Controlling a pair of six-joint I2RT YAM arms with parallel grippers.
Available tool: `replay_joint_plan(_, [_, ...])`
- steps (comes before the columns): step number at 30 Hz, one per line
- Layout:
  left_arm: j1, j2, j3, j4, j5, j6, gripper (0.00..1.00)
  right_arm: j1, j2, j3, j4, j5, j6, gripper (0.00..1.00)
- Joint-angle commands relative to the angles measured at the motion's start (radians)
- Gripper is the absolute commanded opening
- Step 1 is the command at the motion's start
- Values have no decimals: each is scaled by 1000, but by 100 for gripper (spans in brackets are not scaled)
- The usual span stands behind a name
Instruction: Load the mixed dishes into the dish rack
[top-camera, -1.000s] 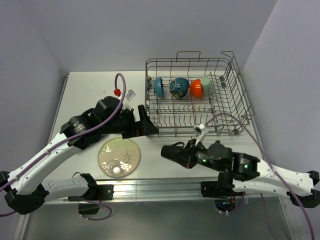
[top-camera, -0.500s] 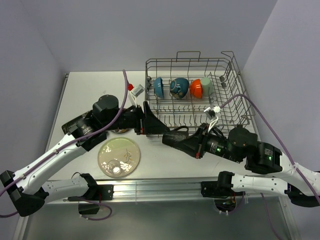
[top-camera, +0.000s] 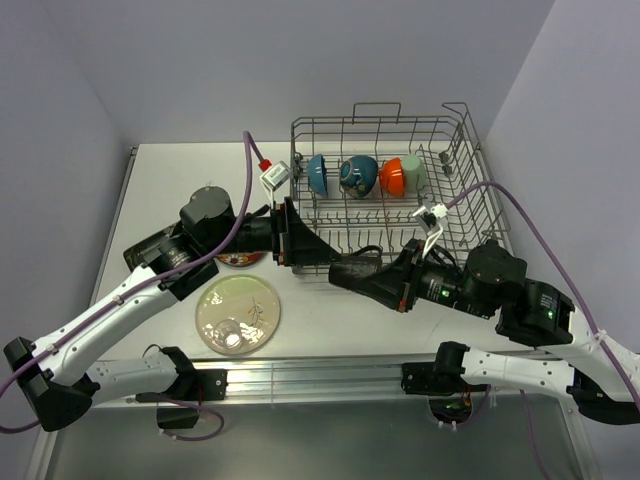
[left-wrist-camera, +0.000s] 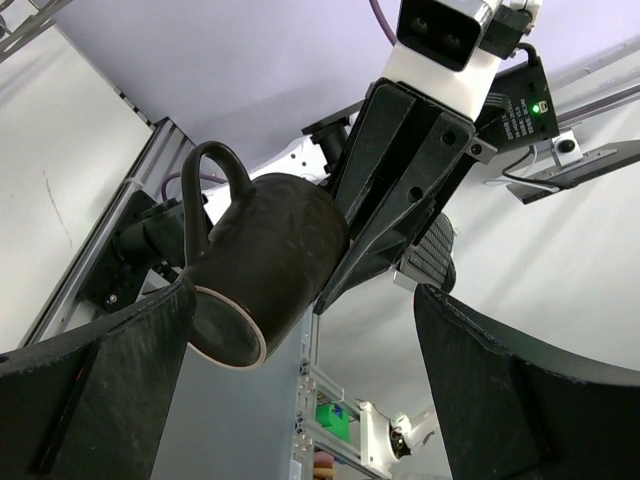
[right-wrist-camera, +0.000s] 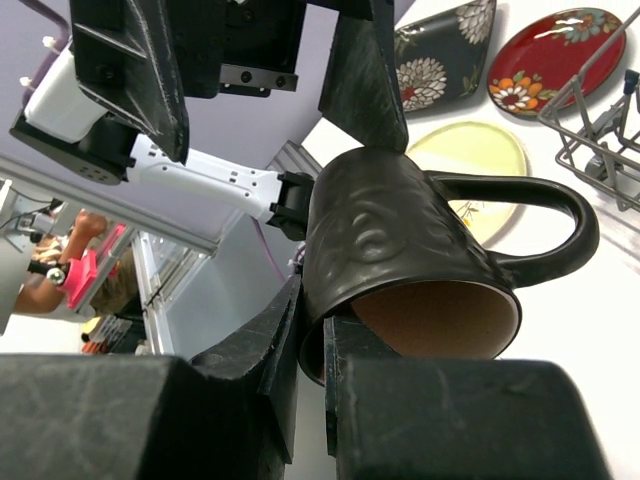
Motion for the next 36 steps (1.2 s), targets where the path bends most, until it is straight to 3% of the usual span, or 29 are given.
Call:
replay_joint_plan(1, [-10,-6,14,44,36,-2,97,-9,13,73,98,-52,-19,0])
replay_joint_plan(18, [-9,42,27,-7,76,25,97,-10,89,190,138,-113,-35,0])
replay_joint_plan(24, [-9,36,12,88,134,-1,95,-15,77,161,155,-95,-35,0])
replay_joint_plan(31, [-1,-12,-82,309,196,-111,87,-70,36,80,206,-116,-34,0])
replay_joint_plan(36, [28,-39,-100,322,203,-127,82,-136,29,55,230,-185,-14,0])
